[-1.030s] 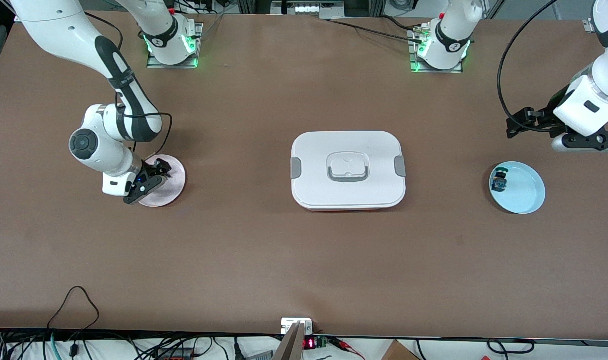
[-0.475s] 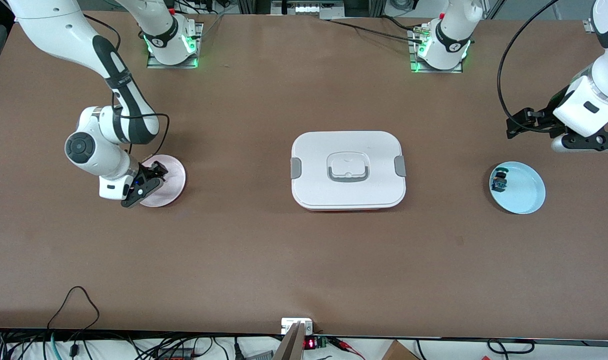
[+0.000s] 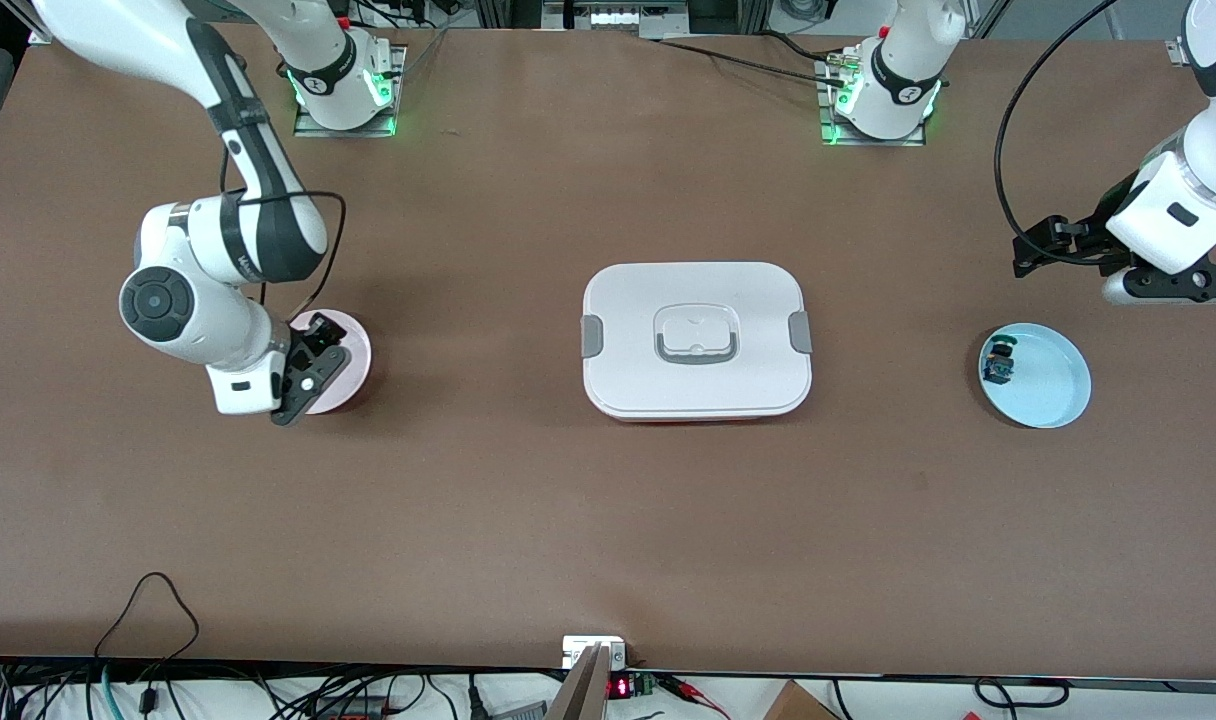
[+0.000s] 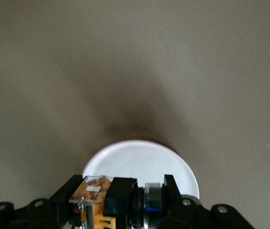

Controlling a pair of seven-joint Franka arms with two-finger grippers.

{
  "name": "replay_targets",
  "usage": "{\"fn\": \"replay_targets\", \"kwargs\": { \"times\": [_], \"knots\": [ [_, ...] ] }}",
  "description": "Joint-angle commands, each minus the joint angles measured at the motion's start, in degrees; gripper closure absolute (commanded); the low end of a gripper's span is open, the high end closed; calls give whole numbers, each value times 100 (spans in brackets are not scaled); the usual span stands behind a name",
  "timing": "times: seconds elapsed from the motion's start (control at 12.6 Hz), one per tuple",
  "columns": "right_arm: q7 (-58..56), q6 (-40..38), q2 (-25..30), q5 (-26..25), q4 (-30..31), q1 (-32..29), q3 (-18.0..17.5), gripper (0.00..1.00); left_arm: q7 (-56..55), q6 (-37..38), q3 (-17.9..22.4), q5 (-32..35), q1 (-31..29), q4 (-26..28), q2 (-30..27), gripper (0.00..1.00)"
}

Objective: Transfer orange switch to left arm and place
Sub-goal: 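Carry the switch over the white box while the left gripper approaches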

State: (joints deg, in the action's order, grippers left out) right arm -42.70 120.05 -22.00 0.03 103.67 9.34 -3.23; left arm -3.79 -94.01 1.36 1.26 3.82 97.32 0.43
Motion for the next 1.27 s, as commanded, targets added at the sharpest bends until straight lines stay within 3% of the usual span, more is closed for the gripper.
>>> {"fn": "replay_targets", "kwargs": {
  "times": [0.0, 0.24, 0.55, 0.87, 1.03, 1.19],
  "knots": [
    [-142, -595, 117, 1001, -557, 94, -466, 100, 45, 138, 31, 41, 22, -301, 123, 0],
    [-719, -633, 100, 2856, -969, 94, -932, 100, 45, 173, 22, 41, 22, -310, 159, 0],
    [-1248, -291, -58, 4747, -1612, 480, -1091, 100, 10, 584, -13, -264, 101, -310, 176, 0],
    [-1258, 1516, -58, 6717, -1693, 1488, -1100, 100, 54, 928, 5, -1799, 5, -310, 282, 0],
    [-1432, 2431, -189, 7211, -1815, 1973, -1100, 100, 80, 1296, 57, -2845, -152, -424, 273, 0],
    [-2132, 2689, -522, 7868, -2252, 2229, -1100, 100, 89, 1508, 49, -4092, -469, -407, 291, 0]
  ]
}}
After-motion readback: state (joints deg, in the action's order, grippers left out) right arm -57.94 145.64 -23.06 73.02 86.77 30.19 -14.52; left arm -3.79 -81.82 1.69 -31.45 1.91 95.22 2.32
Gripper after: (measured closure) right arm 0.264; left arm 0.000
